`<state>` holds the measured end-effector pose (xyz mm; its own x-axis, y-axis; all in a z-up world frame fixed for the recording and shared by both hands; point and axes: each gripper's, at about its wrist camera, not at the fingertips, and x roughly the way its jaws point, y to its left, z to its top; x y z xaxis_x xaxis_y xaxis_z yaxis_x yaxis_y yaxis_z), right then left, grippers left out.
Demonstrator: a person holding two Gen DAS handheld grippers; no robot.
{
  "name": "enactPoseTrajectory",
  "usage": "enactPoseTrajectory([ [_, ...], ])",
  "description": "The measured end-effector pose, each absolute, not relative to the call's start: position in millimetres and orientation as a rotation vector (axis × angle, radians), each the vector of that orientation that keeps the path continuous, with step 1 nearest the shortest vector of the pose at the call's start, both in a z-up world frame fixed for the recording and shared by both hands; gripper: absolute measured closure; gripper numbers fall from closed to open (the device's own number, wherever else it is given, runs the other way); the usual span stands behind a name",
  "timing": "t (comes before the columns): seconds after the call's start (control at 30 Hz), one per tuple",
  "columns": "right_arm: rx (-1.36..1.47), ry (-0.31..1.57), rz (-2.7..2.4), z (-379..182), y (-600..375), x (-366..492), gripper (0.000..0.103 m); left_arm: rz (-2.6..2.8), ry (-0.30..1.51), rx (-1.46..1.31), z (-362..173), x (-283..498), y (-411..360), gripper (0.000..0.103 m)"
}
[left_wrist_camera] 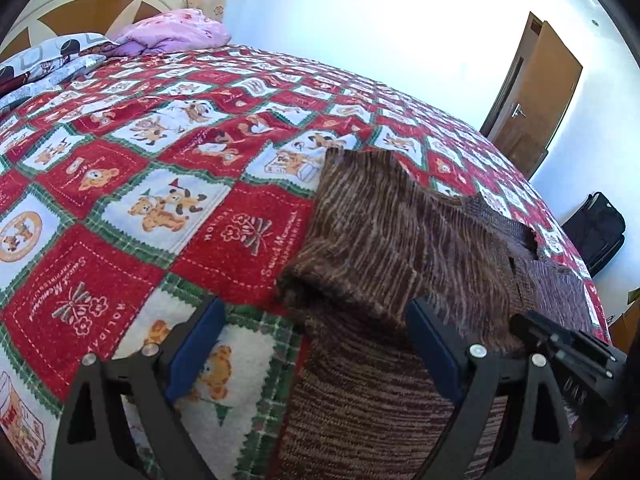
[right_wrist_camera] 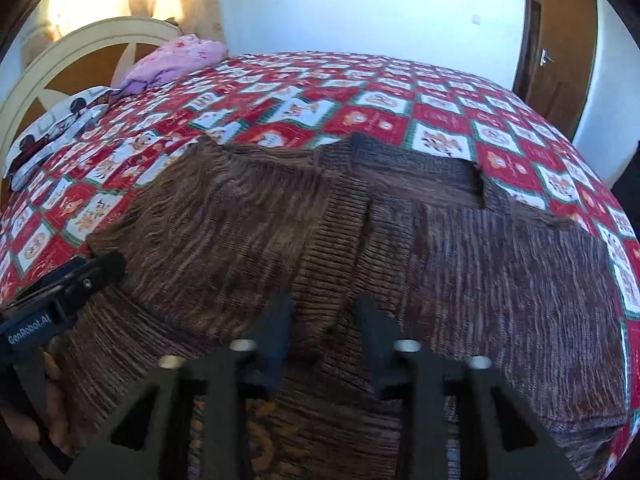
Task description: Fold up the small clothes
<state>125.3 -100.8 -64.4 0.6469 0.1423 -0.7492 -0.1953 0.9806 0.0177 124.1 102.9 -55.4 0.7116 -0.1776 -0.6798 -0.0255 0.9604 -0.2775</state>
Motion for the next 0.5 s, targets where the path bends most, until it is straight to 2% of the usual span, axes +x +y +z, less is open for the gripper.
enactPoseTrajectory([
  [0.3, 0.0, 0.807, 0.167, -57, -124, 105, 0.1, -0.073, 0.781, -0.257, -56, 124, 102, 0.009],
  [0.5, 0.067, 0.836, 0.255, -53, -129, 114, 0.096, -0.068, 0.783, -0.246, -57, 124, 100, 0.009],
])
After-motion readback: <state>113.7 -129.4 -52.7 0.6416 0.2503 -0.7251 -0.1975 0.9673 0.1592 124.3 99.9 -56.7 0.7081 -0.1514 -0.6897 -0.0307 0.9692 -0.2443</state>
